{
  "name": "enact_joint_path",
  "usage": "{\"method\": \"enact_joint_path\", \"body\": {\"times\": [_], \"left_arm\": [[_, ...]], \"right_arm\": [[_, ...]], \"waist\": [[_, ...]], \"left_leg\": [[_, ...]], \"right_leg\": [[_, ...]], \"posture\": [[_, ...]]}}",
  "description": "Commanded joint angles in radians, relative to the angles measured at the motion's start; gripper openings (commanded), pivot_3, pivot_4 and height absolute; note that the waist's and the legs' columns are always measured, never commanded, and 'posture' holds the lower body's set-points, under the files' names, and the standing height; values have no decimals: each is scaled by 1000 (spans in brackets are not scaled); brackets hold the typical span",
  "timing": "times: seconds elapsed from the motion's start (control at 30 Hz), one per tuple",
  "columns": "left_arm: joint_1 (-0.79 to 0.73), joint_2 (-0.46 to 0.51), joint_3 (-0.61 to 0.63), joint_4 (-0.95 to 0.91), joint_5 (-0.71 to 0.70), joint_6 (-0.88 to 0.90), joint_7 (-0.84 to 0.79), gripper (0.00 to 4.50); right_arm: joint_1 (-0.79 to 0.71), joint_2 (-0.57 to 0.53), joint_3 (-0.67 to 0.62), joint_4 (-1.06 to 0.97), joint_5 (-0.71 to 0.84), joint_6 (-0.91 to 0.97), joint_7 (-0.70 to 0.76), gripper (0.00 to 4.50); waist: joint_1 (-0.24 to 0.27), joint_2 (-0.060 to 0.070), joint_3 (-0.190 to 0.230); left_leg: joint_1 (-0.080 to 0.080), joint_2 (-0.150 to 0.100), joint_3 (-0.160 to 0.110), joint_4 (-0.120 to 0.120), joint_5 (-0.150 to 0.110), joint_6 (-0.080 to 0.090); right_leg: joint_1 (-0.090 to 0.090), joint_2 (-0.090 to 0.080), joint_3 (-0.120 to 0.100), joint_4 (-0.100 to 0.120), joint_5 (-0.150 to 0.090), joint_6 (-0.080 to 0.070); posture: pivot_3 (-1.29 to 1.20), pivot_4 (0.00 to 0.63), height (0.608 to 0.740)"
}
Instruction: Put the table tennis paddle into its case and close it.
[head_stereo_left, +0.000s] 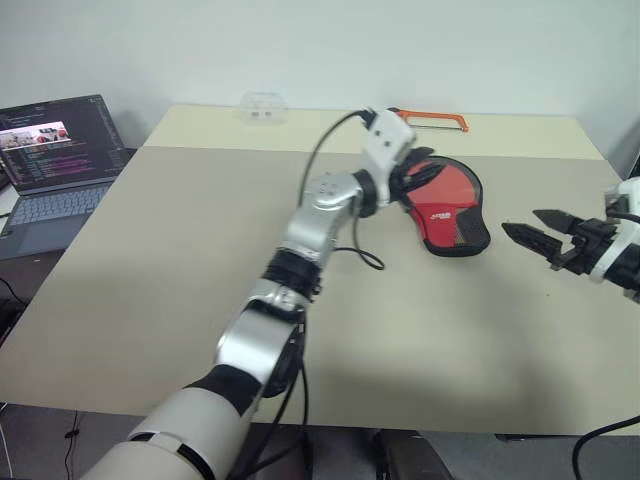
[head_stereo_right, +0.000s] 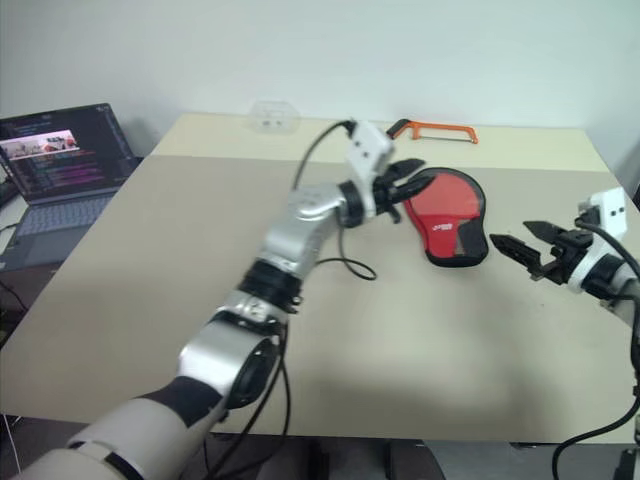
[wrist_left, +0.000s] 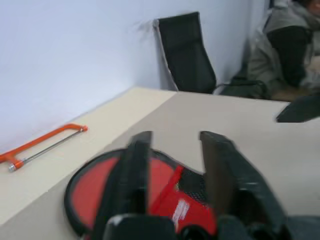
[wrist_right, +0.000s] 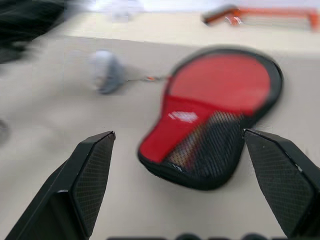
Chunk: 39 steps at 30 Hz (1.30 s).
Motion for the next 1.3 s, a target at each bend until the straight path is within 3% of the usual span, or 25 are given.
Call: {"method": "enact_joint_path", "body": {"times": [0.03, 0.17, 0.3, 0.6, 1.3], "left_arm": [[118, 160, 13, -295, -99, 214, -137, 3029], [214, 288, 38, -426, -157, 321, -180, 4482], [282, 359, 49, -523, -173, 373, -173, 4482], [393, 421, 41, -648, -153, 377, -117, 4482], [450, 437, 10, -693, -132, 381, -65, 4482]], "right_arm": [[-135, 89, -71, 62, 53, 104, -195, 4500], [-274, 188, -185, 208, 95, 210, -400, 4500], [-358, 230, -246, 330, 78, 215, -535, 4500], [-423, 279, -349, 471, 98, 223, -735, 4500], [-386, 368, -365, 471, 136, 264, -792, 4500]], "waist": [[-8, 0, 0], [5, 0, 0], [24, 0, 0], [21, 0, 0], [19, 0, 0]], "left_leg": [[1, 0, 0, 0, 0, 0], [0, 0, -2, 2, 0, 0], [-2, -1, -3, 3, 0, 1], [-6, 0, -1, 1, 0, 1], [-6, 0, -1, 0, -2, 3]], "right_leg": [[0, 0, 1, 1, 0, 0], [1, -2, -1, 2, 0, 0], [1, -3, -2, 0, 0, 0], [-4, -2, 0, -1, 0, 0], [-5, -1, 0, -1, 0, 0]], "posture": [[0, 150, 740], [0, 150, 740], [0, 150, 740], [0, 150, 740], [0, 150, 740]]}}
